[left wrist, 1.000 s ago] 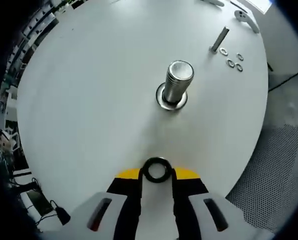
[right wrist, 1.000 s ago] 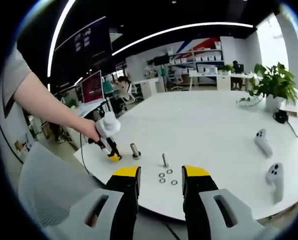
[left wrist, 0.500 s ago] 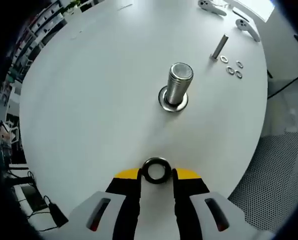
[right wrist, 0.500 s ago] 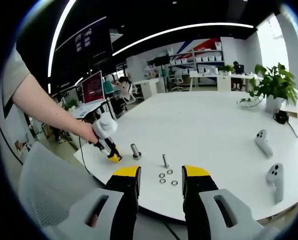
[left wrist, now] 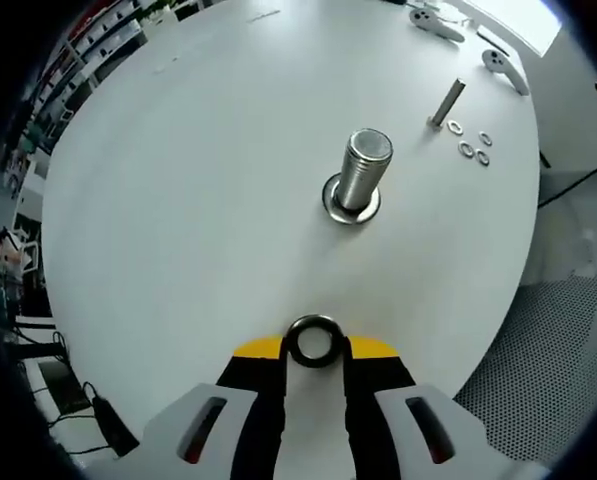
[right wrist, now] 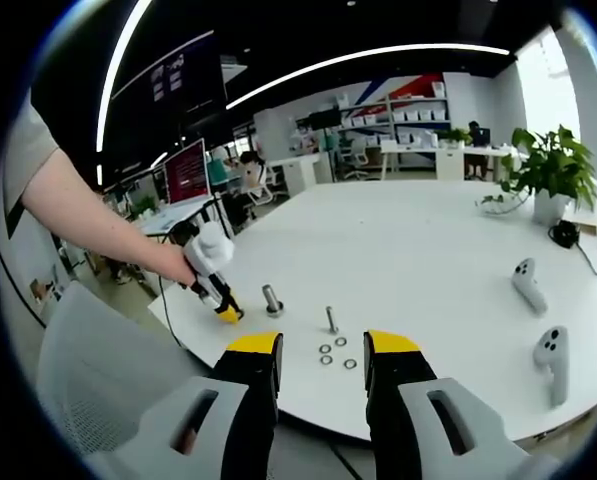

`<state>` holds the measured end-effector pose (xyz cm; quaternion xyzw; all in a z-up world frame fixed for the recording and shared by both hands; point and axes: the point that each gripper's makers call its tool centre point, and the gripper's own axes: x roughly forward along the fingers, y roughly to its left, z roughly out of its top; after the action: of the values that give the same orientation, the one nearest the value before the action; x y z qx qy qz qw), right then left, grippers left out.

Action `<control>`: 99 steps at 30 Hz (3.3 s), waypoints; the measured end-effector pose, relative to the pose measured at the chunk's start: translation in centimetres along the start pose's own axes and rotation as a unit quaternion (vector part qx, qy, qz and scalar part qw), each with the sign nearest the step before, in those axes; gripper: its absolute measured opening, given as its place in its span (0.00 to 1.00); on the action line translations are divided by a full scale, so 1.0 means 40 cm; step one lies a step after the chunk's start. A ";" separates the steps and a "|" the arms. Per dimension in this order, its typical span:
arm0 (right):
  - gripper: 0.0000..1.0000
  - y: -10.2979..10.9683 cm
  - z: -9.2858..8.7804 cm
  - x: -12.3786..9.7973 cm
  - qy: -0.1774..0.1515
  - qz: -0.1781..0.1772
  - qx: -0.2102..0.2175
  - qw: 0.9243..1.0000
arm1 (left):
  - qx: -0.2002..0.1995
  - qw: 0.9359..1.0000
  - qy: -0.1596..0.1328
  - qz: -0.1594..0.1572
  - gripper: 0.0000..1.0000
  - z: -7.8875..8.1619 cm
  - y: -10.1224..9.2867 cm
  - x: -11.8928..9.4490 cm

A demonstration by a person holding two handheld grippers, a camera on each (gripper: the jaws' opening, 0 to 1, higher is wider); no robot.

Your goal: Place the washer onto the threaded stud by aligning its center hole with the stud, sliding it down to the base, and recovering from edge contact or off-axis alignment until the washer reaches the visible bottom stop.

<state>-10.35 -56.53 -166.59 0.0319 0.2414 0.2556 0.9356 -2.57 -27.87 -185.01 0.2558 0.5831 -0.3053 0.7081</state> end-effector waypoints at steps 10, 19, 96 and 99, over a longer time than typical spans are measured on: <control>0.34 -0.001 0.001 0.000 -0.001 -0.001 -0.001 1.000 | 0.028 0.999 -0.020 -0.006 0.18 0.048 -0.014 -0.047; 0.34 0.002 0.002 0.000 -0.001 0.002 -0.002 1.000 | 0.061 0.996 -0.057 -0.009 0.19 0.148 -0.029 -0.126; 0.34 -0.001 0.001 -0.002 -0.002 -0.001 -0.002 1.000 | 0.097 0.994 -0.052 -0.001 0.38 0.260 -0.025 -0.021; 0.34 -0.001 0.001 -0.002 -0.002 0.000 -0.002 1.000 | 0.072 0.994 -0.083 0.008 0.39 0.268 -0.017 -0.044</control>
<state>-10.39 -56.59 -166.53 0.0307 0.2394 0.2556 0.9362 3.89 -35.79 -181.26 0.2845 0.4965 -0.3613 0.7362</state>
